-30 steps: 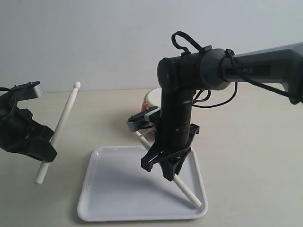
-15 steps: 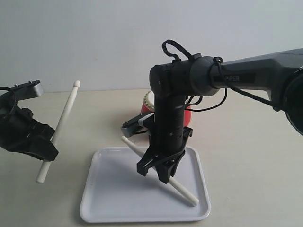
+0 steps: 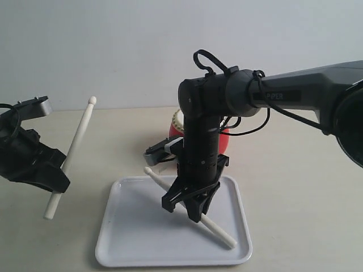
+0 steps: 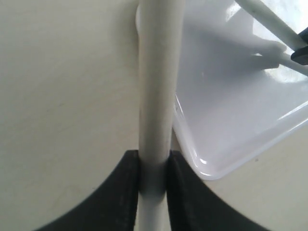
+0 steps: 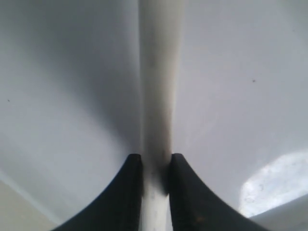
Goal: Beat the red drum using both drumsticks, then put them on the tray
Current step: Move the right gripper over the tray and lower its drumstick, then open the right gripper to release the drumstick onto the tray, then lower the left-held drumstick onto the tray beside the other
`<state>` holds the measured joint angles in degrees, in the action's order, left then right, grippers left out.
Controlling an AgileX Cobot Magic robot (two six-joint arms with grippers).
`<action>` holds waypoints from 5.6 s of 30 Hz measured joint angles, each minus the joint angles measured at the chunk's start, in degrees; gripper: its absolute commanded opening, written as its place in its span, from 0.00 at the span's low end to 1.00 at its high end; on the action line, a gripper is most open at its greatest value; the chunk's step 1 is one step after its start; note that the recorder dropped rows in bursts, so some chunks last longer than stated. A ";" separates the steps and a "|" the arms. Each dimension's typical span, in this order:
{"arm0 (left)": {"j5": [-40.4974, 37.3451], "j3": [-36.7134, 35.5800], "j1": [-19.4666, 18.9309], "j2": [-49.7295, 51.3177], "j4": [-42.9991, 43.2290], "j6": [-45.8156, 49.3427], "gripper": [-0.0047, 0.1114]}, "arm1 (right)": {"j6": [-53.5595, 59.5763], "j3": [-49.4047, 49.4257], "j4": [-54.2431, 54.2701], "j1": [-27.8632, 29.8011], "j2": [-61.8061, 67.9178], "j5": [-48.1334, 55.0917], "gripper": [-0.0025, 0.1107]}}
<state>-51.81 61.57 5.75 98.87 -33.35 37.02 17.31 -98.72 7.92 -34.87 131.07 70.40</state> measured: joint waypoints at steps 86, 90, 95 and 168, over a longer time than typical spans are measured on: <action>-0.13 0.00 0.00 0.00 -1.00 0.49 0.04 | -14.92 -0.13 7.10 2.90 0.36 -0.24 0.48; -0.38 0.00 0.00 0.00 -1.00 0.49 0.04 | -15.17 -0.13 6.87 2.90 -1.89 -0.24 0.47; -1.76 0.00 0.00 -0.86 -1.00 0.08 0.04 | -15.30 -0.13 6.51 2.90 -7.95 -0.37 0.47; 19.35 -2.92 29.53 8.96 -6.09 -56.15 0.04 | -17.31 38.11 -6.14 2.90 -46.81 -17.85 0.48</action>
<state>-32.47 58.65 35.28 107.83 -39.44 -19.13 0.00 -60.61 1.78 -31.97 84.26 52.54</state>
